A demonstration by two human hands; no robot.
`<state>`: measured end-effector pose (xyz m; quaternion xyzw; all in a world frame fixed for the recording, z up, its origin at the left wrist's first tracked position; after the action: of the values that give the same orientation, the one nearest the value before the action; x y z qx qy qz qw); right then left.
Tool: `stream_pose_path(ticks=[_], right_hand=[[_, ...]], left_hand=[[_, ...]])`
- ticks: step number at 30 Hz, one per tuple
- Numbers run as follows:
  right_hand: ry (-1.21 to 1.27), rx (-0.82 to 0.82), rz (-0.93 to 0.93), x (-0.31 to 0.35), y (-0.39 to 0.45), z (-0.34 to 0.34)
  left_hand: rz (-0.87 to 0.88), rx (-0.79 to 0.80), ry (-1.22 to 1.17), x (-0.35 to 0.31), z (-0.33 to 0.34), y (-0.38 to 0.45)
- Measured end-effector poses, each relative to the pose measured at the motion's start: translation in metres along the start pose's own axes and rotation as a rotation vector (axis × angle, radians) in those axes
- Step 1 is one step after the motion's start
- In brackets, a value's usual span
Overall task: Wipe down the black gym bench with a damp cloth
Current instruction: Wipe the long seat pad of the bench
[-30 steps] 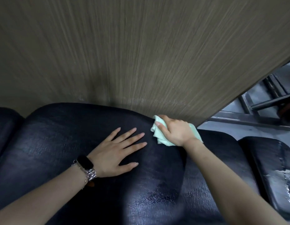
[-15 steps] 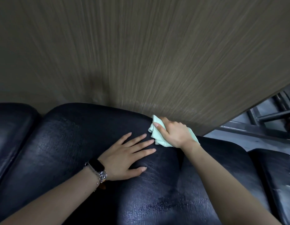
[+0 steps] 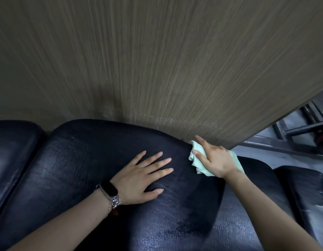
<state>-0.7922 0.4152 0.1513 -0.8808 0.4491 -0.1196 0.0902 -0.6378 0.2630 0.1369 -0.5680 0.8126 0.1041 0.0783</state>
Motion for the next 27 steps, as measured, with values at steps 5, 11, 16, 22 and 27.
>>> stream_pose_path(ticks=[5, 11, 16, 22, 27], right_hand=[[0.025, 0.016, -0.065, 0.031, 0.012, 0.003], [0.043, 0.016, -0.106, 0.08, 0.04, 0.004], [0.032, 0.005, -0.141, 0.115, 0.065, 0.008], [0.088, 0.024, -0.14, 0.111, 0.061, 0.007], [0.079, 0.061, -0.078, 0.082, 0.046, 0.004]], left_hand=[[0.003, -0.01, 0.007, 0.0, 0.0, -0.006], [0.032, -0.009, 0.024, -0.001, -0.001, -0.015], [0.031, 0.013, -0.002, 0.002, 0.001, -0.015], [0.019, 0.035, -0.031, 0.004, 0.003, -0.015], [0.024, 0.056, -0.029, 0.005, 0.001, -0.015]])
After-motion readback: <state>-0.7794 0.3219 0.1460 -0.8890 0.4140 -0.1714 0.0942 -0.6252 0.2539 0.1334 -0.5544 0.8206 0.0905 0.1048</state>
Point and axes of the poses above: each hand's wrist, its own y-axis towards the middle knuckle, its own z-axis out of the palm, x = y × z, the point moved 8 cm from there along y, towards the middle knuckle, and after that the axes turned 2 degrees about x, right-handed, at the moved point
